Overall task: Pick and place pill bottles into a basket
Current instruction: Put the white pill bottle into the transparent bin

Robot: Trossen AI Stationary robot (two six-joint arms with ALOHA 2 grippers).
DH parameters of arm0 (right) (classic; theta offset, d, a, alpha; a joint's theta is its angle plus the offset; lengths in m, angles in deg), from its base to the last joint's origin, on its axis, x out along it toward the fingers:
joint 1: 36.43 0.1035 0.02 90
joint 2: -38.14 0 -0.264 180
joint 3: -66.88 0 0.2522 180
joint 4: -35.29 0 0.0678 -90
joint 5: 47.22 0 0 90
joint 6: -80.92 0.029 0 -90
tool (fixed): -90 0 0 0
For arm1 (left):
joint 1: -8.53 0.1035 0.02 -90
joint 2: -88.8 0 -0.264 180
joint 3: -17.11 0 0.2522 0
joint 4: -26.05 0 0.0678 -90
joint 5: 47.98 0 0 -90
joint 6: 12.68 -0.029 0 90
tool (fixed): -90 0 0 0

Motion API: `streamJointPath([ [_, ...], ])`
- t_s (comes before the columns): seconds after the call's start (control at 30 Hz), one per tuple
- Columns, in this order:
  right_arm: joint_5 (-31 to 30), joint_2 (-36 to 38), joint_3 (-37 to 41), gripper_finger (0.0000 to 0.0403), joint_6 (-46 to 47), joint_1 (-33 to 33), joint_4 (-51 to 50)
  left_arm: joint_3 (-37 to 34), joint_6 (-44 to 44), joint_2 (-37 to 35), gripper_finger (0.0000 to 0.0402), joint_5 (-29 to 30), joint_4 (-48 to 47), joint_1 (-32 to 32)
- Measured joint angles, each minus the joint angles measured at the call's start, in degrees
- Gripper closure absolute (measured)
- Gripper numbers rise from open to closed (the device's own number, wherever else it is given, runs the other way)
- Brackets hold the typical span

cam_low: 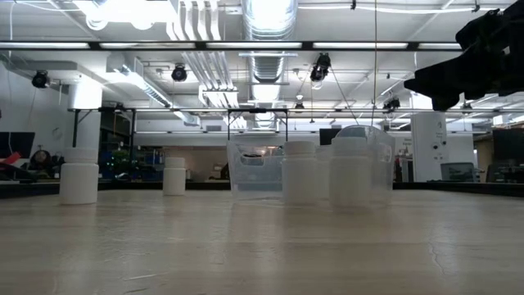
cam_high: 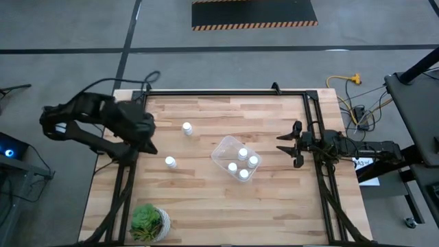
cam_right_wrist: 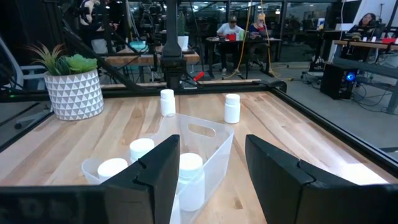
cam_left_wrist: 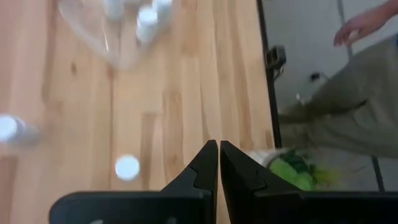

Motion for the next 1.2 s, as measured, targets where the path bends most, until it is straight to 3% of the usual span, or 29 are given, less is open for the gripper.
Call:
streamJointPath([
  [0.2, 0.0, 0.0, 0.0, 0.0229, 0.1, 0.0, 0.0, 0.0, 3.7, 4.5, 0.0402, 0.6, -2.3, -4.4],
  [0.5, 0.0, 0.0, 0.0, 0.023, 0.1, 0.0, 0.0, -0.1, 8.5, 9.5, 0.0402, 7.9, -2.3, -9.7],
  [0.63, 0.0, 0.0, 0.0, 0.0231, 0.0, 0.0, 0.0, -1.2, 13.2, 10.1, 0.0402, 8.3, -1.9, -10.8],
  [0.83, 0.0, 0.0, 0.0, 0.0234, 0.0, 0.0, 0.0, -5.9, 18.3, 9.8, 0.0402, 9.1, -1.9, -11.2],
  [1.2, 0.0, 0.0, 0.0, 0.0236, 0.0, 0.0, 0.0, -18.2, 14.9, 9.6, 0.0402, 9.2, -1.3, -11.2],
])
